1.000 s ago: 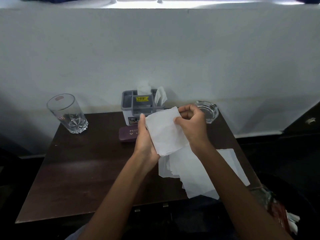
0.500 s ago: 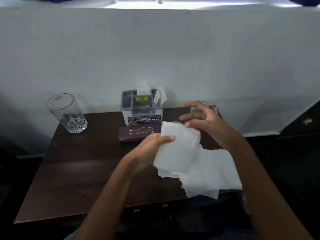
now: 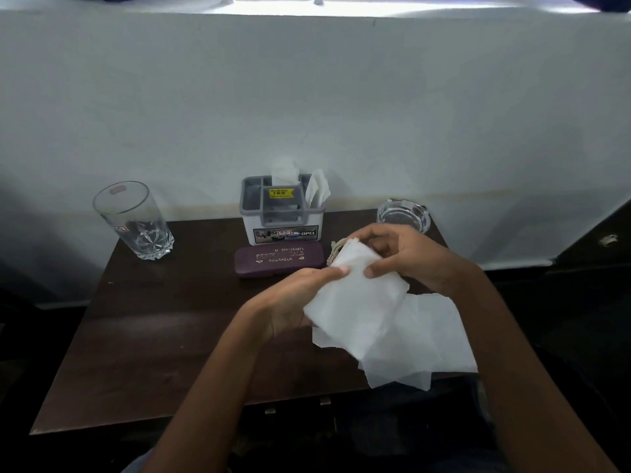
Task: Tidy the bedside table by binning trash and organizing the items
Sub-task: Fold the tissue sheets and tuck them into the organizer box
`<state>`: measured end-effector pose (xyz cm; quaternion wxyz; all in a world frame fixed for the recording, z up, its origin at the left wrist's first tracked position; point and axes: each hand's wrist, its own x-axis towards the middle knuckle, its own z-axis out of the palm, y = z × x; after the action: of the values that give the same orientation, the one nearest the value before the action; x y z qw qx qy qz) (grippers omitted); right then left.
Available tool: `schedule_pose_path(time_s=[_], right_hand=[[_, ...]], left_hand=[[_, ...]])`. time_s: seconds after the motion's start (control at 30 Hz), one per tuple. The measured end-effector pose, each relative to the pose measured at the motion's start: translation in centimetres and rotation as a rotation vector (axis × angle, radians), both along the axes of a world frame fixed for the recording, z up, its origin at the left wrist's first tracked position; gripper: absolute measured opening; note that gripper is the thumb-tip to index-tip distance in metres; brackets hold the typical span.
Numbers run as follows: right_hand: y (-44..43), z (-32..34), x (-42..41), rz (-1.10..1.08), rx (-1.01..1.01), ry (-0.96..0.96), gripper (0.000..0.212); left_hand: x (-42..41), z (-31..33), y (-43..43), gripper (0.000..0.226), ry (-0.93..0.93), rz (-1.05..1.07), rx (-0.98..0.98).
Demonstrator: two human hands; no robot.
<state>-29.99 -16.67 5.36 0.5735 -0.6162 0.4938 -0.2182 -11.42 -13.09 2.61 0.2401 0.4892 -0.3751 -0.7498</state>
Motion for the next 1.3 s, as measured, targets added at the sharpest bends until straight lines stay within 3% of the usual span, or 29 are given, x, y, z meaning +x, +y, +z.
schedule_pose_path(time_s=[0.13, 0.3, 0.67, 0.8, 0.97, 1.17, 1.3], right_hand=[[-1.0, -0.7, -0.5, -0.291, -0.016, -0.176, 0.039], [-1.6, -1.8, 0.2, -0.448, -0.015, -0.261, 0.039], [-1.4, -1.9, -0.1, -0.386, 0.013, -0.352, 0.032], [-1.4, -2.1, 0.1, -0.422, -0.042, -0.335, 0.049], [-1.3, -2.2, 0.1, -0.452, -0.064, -0.347, 0.051], [-1.0, -1.9, 0.2, -0.434, -0.059, -0.396, 0.051], [-1.2, -1.7, 0.3, -0.481, 0.04, -0.486, 0.029]], left_hand=[[0.0, 0.2, -0.3, 0.022, 0.171, 0.204, -0.013], [0.0, -0.4, -0.5, 0.025, 0.121, 0.356, -0.146], [0.1, -0.6, -0.8, 0.018, 0.056, 0.431, -0.291], [-0.1, 0.1, -0.7, 0.032, 0.096, 0.464, -0.188], [0.0, 0.3, -0.8, 0.032, 0.193, 0.548, -0.027], [-0.1, -0.5, -0.7, 0.032, 0.057, 0.563, -0.143], [-0.1, -0.5, -0.6, 0.034, -0.011, 0.57, -0.259]])
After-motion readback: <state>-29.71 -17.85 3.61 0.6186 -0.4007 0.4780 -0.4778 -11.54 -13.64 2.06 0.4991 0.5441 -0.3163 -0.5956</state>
